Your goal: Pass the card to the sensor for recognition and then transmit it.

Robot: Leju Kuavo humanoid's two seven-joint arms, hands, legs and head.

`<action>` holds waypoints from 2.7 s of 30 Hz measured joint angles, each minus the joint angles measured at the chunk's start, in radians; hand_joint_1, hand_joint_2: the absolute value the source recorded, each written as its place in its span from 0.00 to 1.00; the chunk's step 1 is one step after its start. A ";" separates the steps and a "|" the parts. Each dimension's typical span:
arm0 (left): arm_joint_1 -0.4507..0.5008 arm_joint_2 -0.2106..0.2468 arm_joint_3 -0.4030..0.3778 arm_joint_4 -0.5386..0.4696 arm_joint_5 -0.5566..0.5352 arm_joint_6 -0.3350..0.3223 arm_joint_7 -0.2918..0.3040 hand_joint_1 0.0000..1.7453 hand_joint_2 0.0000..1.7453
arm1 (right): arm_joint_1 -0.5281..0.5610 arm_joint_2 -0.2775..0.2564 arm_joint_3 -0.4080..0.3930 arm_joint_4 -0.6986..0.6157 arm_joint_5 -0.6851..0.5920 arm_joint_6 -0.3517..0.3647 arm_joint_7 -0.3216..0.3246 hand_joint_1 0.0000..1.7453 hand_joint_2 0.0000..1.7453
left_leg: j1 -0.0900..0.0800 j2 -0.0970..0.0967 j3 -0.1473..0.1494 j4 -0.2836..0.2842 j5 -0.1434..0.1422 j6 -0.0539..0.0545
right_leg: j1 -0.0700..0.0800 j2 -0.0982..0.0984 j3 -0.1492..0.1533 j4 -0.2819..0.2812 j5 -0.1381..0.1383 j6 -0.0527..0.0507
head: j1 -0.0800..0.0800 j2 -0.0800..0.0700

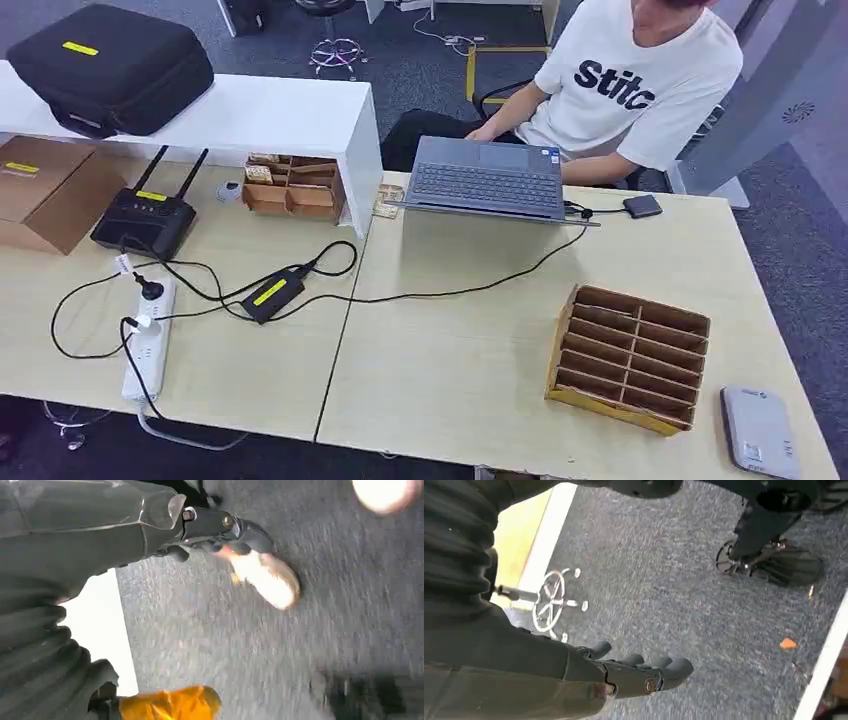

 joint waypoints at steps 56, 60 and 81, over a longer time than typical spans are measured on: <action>-0.020 -0.021 -0.009 0.000 0.049 0.500 -0.052 0.00 1.00 | 0.008 0.004 0.153 -0.009 0.121 -0.028 0.037 0.00 0.00 | 0.000 0.000 0.000 0.000 0.000 0.000 | 0.000 0.000 0.000 0.000 0.000 0.000 | 0.000 0.000; -0.020 -0.025 -0.008 0.000 -0.028 0.246 -0.009 0.00 1.00 | 0.006 0.004 0.162 -0.009 0.145 -0.004 0.043 0.00 0.00 | 0.000 0.000 -0.001 0.000 0.000 0.000 | 0.000 0.000 0.000 0.000 0.000 0.000 | 0.000 0.000; -0.023 -0.019 -0.013 -0.001 -0.005 0.318 -0.029 0.00 1.00 | 0.001 0.003 0.212 -0.009 0.142 0.005 0.047 0.00 0.00 | 0.000 0.001 0.000 0.000 0.000 0.000 | 0.000 0.000 0.000 0.000 0.000 0.000 | 0.000 0.000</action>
